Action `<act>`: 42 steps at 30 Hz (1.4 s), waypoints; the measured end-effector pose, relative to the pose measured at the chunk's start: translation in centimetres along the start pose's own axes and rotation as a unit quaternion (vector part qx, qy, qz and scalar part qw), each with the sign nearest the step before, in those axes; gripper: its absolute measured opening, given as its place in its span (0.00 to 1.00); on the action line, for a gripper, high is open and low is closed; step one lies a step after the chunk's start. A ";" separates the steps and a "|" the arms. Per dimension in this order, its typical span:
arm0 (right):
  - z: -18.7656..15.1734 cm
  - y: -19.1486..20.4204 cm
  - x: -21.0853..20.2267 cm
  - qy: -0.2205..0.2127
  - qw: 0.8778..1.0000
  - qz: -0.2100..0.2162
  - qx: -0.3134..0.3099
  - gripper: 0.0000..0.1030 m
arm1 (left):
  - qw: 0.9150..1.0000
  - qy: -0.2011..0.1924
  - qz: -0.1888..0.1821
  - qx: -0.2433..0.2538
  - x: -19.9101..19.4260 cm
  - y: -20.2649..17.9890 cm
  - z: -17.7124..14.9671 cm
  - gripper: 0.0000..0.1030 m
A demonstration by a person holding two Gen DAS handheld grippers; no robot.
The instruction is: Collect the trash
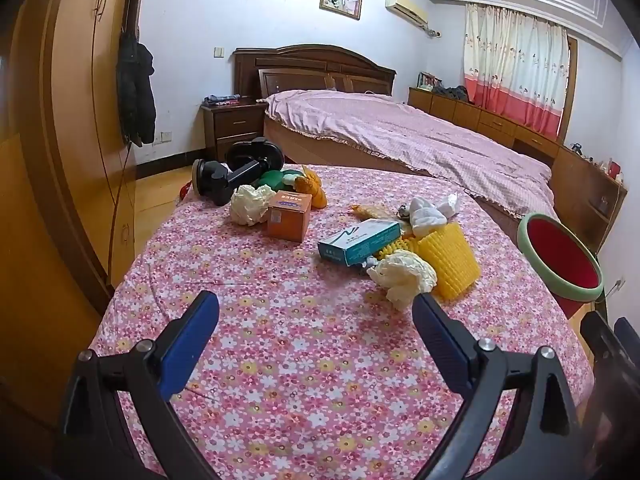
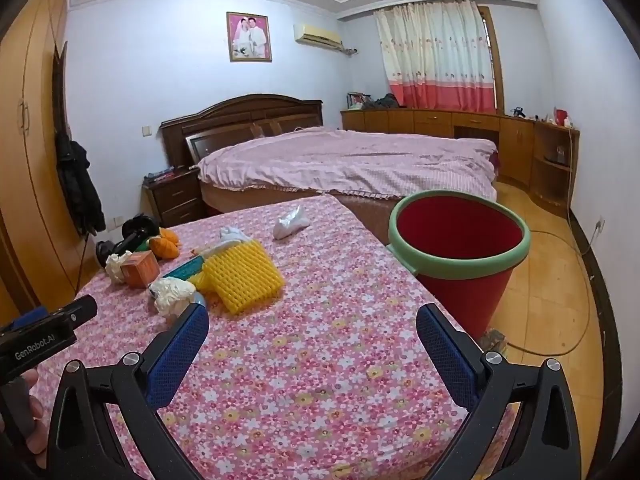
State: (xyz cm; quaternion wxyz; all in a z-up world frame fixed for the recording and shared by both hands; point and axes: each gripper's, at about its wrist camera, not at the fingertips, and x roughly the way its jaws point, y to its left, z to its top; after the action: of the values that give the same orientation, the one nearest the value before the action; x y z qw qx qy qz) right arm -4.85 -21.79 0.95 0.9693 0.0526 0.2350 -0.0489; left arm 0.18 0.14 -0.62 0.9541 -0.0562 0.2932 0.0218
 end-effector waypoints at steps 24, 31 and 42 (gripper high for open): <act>0.0 -0.2 -0.1 0.000 1.000 0.003 0.004 1.00 | 1.000 0.004 0.000 0.000 0.1 0.0 -0.1 0.94; 0.0 -0.2 -0.1 0.000 1.000 0.003 0.004 1.00 | 1.000 0.004 0.000 0.000 0.1 0.1 0.0 0.94; 0.0 -0.2 -0.1 0.001 1.000 0.003 0.005 1.00 | 1.000 0.004 0.001 -0.001 0.2 0.1 -0.1 0.94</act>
State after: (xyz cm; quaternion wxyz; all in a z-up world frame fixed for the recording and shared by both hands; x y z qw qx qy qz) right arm -4.94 -21.99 0.96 0.9690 0.0579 0.2353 -0.0471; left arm 0.28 0.21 -0.76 0.9528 -0.0567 0.2973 0.0223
